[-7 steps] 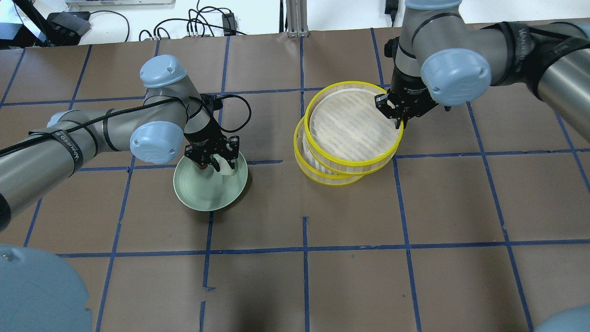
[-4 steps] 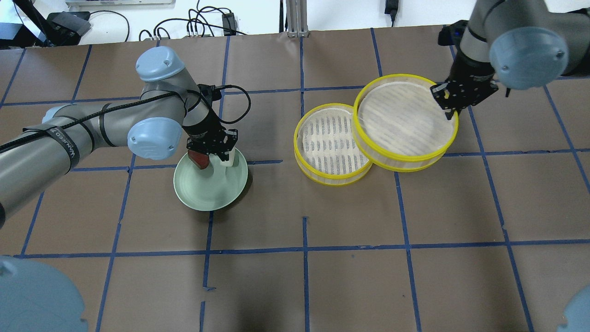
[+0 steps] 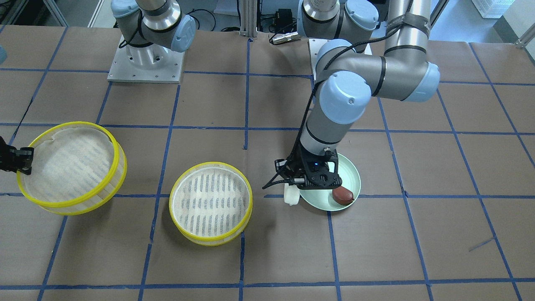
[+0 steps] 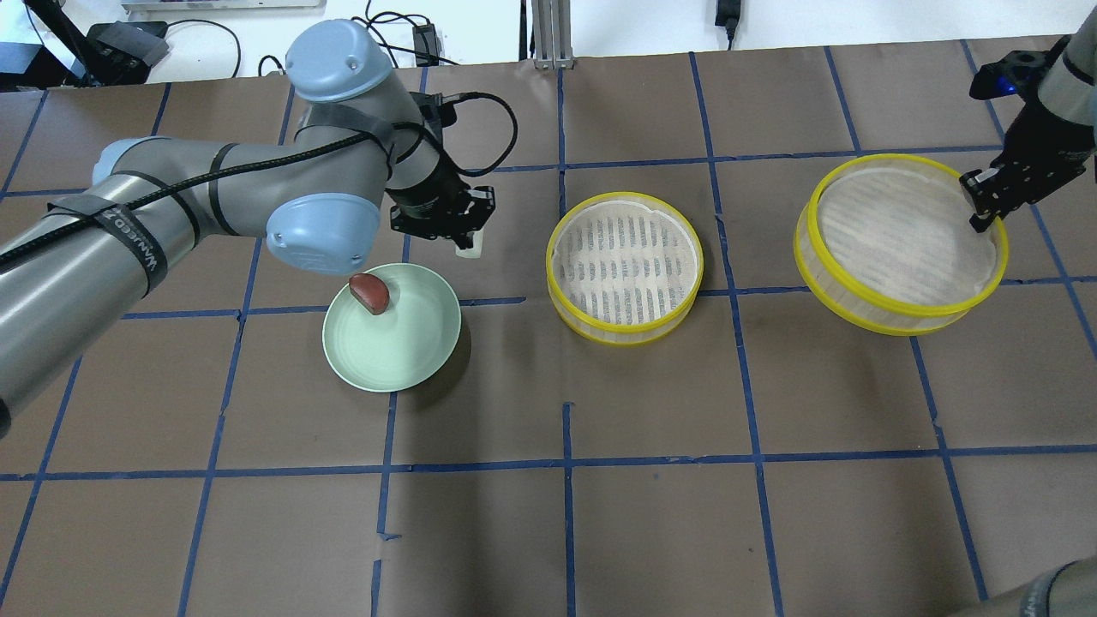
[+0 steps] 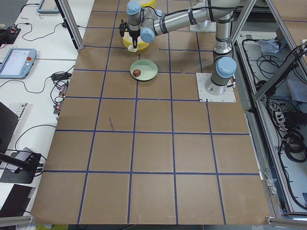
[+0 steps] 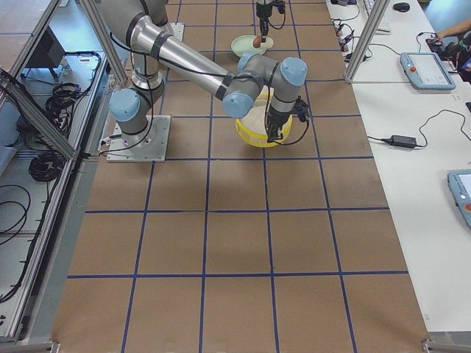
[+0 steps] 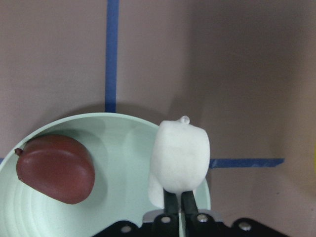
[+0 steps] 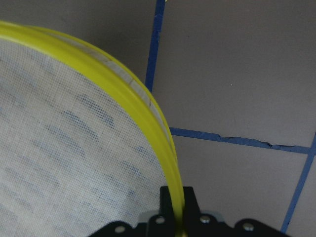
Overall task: Place buns in different layers of steamer
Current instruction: 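Carry the white bun into the lower steamer tier and release it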
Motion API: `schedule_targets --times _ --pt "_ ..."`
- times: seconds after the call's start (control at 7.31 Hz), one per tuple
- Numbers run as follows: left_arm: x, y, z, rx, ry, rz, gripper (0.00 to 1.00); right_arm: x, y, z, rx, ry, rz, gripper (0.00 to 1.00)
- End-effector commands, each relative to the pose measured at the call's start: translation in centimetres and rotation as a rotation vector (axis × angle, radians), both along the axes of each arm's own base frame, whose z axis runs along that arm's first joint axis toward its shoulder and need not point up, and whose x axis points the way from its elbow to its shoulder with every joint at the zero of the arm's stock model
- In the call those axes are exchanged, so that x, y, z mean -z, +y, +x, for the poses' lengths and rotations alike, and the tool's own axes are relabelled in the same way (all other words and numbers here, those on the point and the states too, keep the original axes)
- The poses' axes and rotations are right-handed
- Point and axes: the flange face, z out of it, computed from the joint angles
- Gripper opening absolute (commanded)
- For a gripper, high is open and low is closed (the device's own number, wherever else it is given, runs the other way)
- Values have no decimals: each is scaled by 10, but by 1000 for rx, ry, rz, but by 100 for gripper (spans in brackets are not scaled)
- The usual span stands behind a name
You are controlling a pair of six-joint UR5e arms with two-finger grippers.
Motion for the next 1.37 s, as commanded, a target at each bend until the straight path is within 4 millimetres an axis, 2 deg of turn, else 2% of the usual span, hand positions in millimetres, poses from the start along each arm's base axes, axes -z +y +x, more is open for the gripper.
schedule_targets --times 0.0,0.14,0.27,0.41,0.55,0.82,0.96,1.09,1.23 --pt "-13 18 -78 -134 117 32 4 16 -2 -10 -4 -3 16 6" --pt "-11 11 -99 -230 233 1 4 15 -2 -10 -4 -3 14 6" --pt "7 0 -108 -283 290 -7 4 15 -2 -10 -4 -1 15 6" --pt "25 -4 -113 -298 292 1 13 15 -2 -10 -4 -1 15 6" --pt "32 -4 -114 -304 284 10 90 14 -2 -10 -4 1 13 6" --pt "31 -5 -114 -310 284 9 100 11 -2 -10 -2 2 11 6" --pt "31 -4 -114 -304 283 8 100 7 -1 -10 1 5 9 6" --pt "19 -2 -106 -204 272 -40 100 -4 -1 -3 7 13 -4 6" --pt "20 -18 -64 -66 191 -106 100 -21 3 20 38 22 -15 7"
